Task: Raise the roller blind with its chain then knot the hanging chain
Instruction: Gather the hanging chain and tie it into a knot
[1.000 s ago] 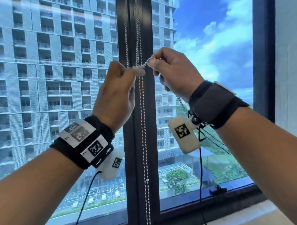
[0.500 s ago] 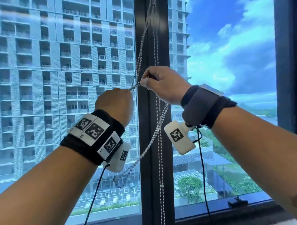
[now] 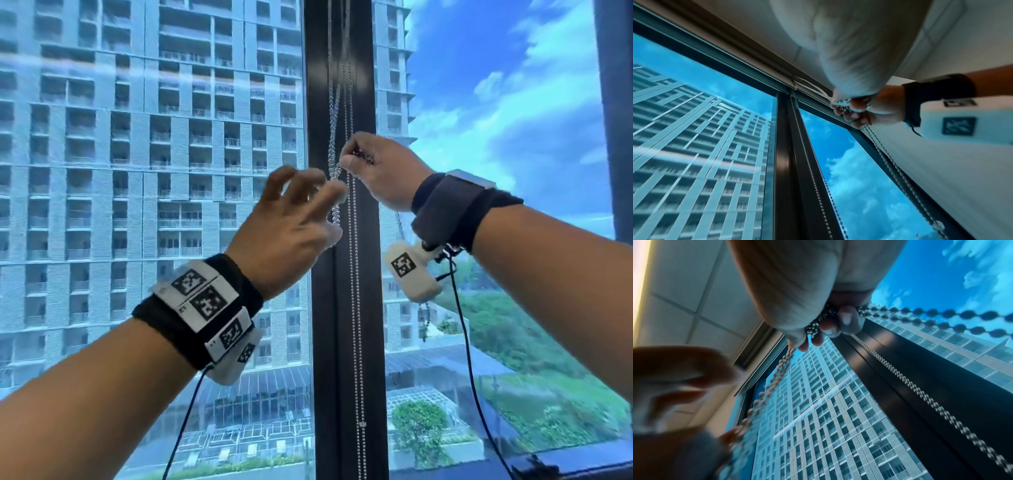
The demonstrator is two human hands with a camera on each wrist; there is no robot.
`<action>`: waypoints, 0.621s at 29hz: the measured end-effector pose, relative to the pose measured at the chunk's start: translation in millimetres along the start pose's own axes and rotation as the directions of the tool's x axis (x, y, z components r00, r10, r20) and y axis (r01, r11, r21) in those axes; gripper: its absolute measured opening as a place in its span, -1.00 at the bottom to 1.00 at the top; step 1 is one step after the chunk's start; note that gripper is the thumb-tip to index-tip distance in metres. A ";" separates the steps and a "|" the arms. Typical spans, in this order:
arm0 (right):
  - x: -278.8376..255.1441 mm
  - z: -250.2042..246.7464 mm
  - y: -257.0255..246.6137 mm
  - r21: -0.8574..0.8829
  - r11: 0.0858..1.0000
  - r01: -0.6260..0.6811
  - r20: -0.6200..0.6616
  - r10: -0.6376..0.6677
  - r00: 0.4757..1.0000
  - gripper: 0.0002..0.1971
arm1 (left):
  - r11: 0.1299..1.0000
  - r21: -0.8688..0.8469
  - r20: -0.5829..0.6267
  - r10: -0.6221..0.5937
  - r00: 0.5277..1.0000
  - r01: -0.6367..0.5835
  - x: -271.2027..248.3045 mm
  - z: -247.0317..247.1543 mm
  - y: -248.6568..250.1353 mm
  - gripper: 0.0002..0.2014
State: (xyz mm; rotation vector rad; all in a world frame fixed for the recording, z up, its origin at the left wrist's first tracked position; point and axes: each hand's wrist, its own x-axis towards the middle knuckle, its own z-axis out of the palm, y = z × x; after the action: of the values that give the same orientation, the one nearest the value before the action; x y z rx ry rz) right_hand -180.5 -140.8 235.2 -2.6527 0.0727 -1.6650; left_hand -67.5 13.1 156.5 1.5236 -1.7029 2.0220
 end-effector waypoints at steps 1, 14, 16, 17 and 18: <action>3.6 -3.4 -0.6 -0.021 1.000 0.010 0.008 -0.010 1.000 -0.84 | 0.999 -0.007 -0.001 0.050 0.999 -0.050 2.6 -0.5 -2.4 -0.74; -9.0 -18.0 20.1 -0.074 0.997 -0.007 0.056 0.011 0.998 -0.82 | 0.963 -0.216 0.114 0.190 0.975 -0.162 16.9 -7.6 1.9 -0.78; -12.0 -18.7 19.9 -0.070 0.997 -0.017 0.059 0.022 0.998 -0.82 | 0.968 -0.202 0.140 0.176 0.974 -0.146 17.6 -7.4 1.5 -0.75; -13.7 -19.3 19.2 -0.056 0.998 -0.019 0.061 0.022 0.998 -0.82 | 0.972 -0.194 0.158 0.161 0.974 -0.129 18.1 -7.2 1.7 -0.72; -16.1 -19.6 17.9 -0.044 0.999 -0.017 0.072 0.020 0.997 -0.83 | 0.975 -0.199 0.186 0.139 0.973 -0.102 18.6 -7.2 2.3 -0.70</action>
State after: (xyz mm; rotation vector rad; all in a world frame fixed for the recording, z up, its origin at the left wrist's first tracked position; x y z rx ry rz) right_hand -205.7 -157.7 228.7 -2.7322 0.1343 -1.5777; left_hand -82.6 8.7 169.0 1.6413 -2.0431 1.7477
